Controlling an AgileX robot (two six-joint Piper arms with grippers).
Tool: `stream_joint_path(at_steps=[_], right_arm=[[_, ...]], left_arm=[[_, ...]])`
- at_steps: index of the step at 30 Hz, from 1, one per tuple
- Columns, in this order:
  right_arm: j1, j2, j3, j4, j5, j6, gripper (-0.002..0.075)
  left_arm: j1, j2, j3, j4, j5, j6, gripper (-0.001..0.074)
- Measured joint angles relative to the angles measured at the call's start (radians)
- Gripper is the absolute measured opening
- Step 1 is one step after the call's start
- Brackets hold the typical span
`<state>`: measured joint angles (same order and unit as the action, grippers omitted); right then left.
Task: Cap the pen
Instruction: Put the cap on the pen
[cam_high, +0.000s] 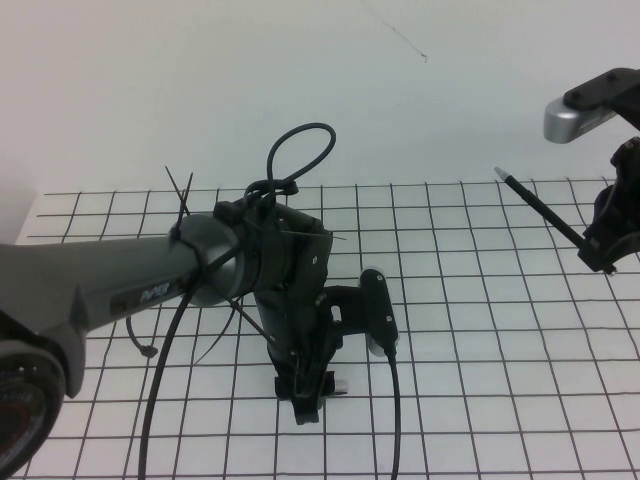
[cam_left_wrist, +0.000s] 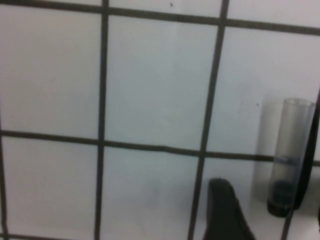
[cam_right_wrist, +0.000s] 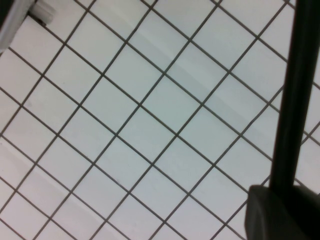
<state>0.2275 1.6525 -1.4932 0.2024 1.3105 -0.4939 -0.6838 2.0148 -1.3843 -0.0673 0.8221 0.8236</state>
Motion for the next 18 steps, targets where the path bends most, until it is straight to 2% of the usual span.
stream_joint_path(at_steps=[14,18], right_arm=[[0.0,0.0,0.0,0.009,-0.013,-0.002,-0.0003],[0.0,0.0,0.0,0.013,0.0,-0.002,-0.0003]], left_arm=[[0.0,0.006,0.0,-0.041,-0.015,-0.002,0.0365],[0.0,0.015,-0.004,-0.045,-0.005,-0.002,0.033]])
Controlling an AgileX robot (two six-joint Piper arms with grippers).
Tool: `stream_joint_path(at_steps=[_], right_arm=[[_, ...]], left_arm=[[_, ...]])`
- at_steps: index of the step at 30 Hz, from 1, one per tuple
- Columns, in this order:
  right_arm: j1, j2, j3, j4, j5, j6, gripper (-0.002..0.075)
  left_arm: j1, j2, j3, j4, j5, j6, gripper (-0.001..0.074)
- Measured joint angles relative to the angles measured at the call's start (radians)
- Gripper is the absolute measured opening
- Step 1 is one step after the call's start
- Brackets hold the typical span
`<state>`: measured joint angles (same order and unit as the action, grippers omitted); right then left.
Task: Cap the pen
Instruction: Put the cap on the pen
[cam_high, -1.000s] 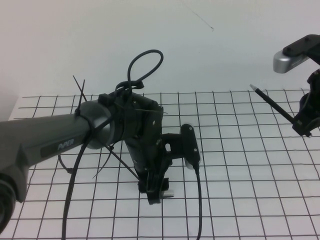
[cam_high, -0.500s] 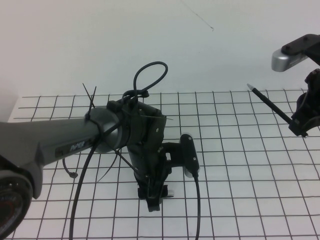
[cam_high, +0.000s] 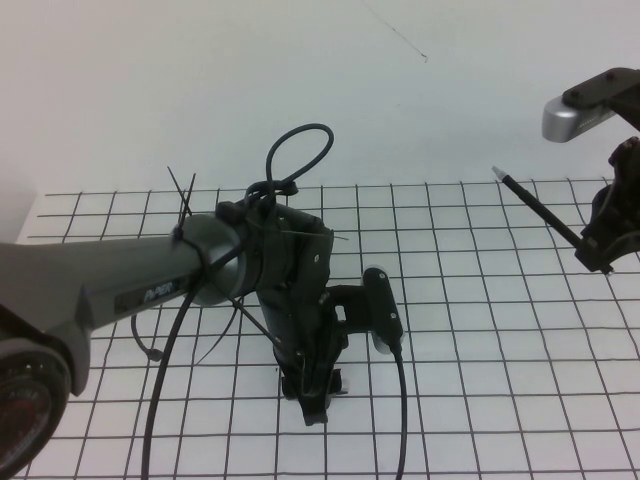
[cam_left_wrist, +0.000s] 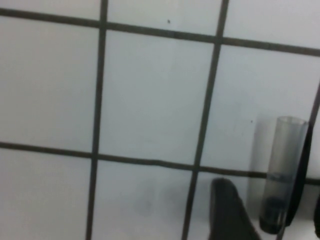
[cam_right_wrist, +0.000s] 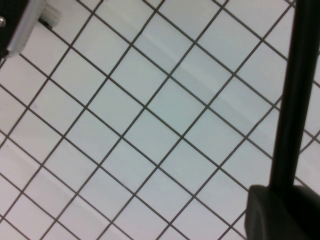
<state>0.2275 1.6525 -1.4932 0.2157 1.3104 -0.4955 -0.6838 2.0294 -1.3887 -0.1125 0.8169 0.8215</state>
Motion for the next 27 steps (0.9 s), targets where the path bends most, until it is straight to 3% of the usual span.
stream_joint_path(at_steps=[8,17,27], right_arm=[[0.0,0.0,0.0,0.002,0.006,0.0,-0.0003],[0.0,0.0,0.0,0.058,0.006,0.0,-0.0003],[0.006,-0.016,0.029,0.217,0.007,0.0,-0.0003]], left_arm=[[0.0,0.002,-0.002,0.002,-0.002,0.0,0.0089],[0.0,-0.037,0.003,0.031,0.025,0.0,0.0084],[0.0,-0.311,0.003,0.072,0.014,0.043,0.0083]])
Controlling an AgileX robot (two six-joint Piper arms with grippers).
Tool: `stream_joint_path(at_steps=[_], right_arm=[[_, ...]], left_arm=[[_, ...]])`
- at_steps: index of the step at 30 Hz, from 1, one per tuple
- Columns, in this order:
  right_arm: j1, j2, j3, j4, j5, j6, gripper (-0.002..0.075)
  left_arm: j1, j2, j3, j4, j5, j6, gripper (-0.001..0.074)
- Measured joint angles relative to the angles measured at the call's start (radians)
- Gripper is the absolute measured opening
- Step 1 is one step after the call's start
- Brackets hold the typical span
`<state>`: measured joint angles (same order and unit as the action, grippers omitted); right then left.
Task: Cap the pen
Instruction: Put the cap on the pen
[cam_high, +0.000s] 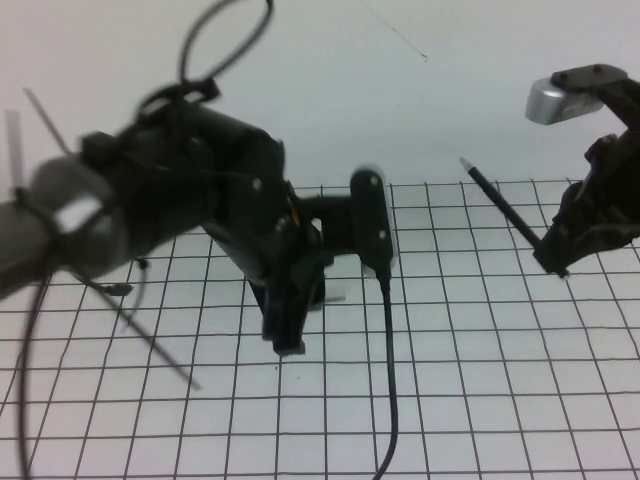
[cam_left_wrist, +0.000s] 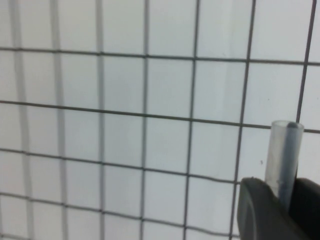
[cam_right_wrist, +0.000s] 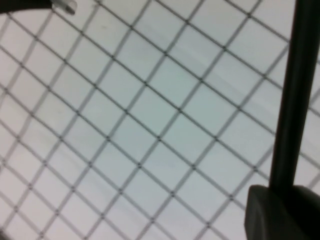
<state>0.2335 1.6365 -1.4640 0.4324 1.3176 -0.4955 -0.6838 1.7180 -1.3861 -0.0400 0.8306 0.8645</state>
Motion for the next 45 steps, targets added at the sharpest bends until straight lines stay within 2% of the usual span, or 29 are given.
stream_joint_path(at_steps=[7,14,21,28,34,40,45], right_arm=[[0.036,-0.111,0.199,0.106,0.002,-0.091,-0.0003],[0.038,-0.259,0.419,0.128,0.002,-0.12,-0.0003],[0.038,-0.384,0.613,0.251,0.002,-0.186,-0.0003],[0.04,-0.406,0.725,0.322,0.002,-0.201,-0.0003],[0.102,-0.404,0.767,0.362,0.002,-0.201,-0.0003],[0.206,-0.402,0.765,0.45,-0.032,-0.203,-0.0003],[0.244,-0.374,0.764,0.495,-0.063,-0.194,-0.0003]], left_arm=[[0.0,-0.155,0.017,0.003,0.057,0.029,0.0082],[0.0,-0.297,0.172,0.005,0.002,0.101,0.0082],[0.0,-0.465,0.401,0.045,-0.25,0.129,0.0082],[-0.016,-0.59,0.651,-0.013,-0.514,0.129,0.0082],[-0.069,-0.705,0.845,-0.001,-0.754,0.191,0.0082],[-0.069,-0.724,0.912,0.002,-0.791,0.197,0.0082],[-0.069,-0.724,0.912,0.008,-0.819,0.204,0.0082]])
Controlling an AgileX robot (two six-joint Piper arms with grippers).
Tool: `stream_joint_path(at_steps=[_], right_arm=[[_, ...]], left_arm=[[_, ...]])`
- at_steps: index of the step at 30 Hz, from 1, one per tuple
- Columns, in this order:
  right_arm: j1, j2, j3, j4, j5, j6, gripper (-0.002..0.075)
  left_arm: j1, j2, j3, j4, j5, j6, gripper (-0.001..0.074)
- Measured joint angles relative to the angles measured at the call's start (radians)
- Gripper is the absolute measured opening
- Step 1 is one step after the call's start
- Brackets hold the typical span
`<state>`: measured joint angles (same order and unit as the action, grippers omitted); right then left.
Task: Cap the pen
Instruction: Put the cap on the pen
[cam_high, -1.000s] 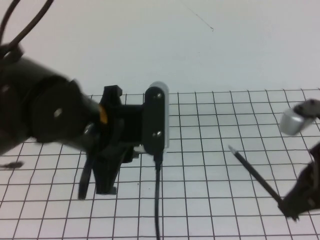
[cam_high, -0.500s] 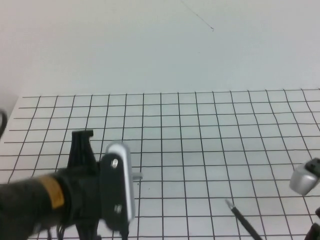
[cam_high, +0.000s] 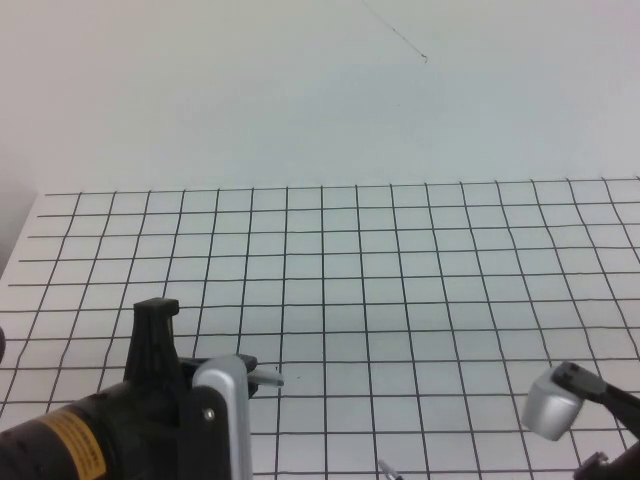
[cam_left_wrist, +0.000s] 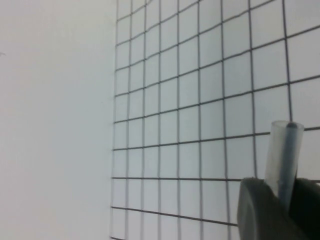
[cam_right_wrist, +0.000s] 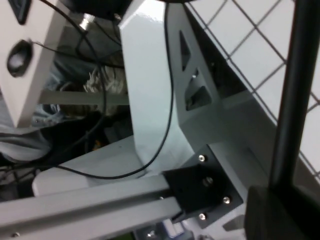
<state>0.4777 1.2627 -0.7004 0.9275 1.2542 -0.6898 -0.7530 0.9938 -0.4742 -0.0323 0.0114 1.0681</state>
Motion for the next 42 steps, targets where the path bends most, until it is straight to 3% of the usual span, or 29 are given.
stream_joint_path(at_steps=[9,16,24,31,42], right_arm=[[0.002,0.107,-0.008,0.05,0.026,-0.053,-0.0003],[0.002,0.168,-0.062,0.05,0.052,-0.055,-0.0003],[0.012,0.214,-0.087,0.052,0.064,-0.053,-0.0003],[0.09,0.233,-0.087,0.086,0.062,-0.106,-0.0003],[0.092,0.235,-0.088,0.092,0.054,-0.133,-0.0003]], left_arm=[[-0.008,0.0,0.0,0.065,-0.017,0.082,0.0081],[-0.109,0.004,0.04,0.124,-0.011,0.111,0.0081],[-0.109,0.009,0.077,0.132,-0.092,0.118,0.0081],[-0.109,0.009,0.077,0.132,-0.096,0.109,0.0081],[-0.109,0.009,0.077,0.132,-0.076,0.108,0.0081]])
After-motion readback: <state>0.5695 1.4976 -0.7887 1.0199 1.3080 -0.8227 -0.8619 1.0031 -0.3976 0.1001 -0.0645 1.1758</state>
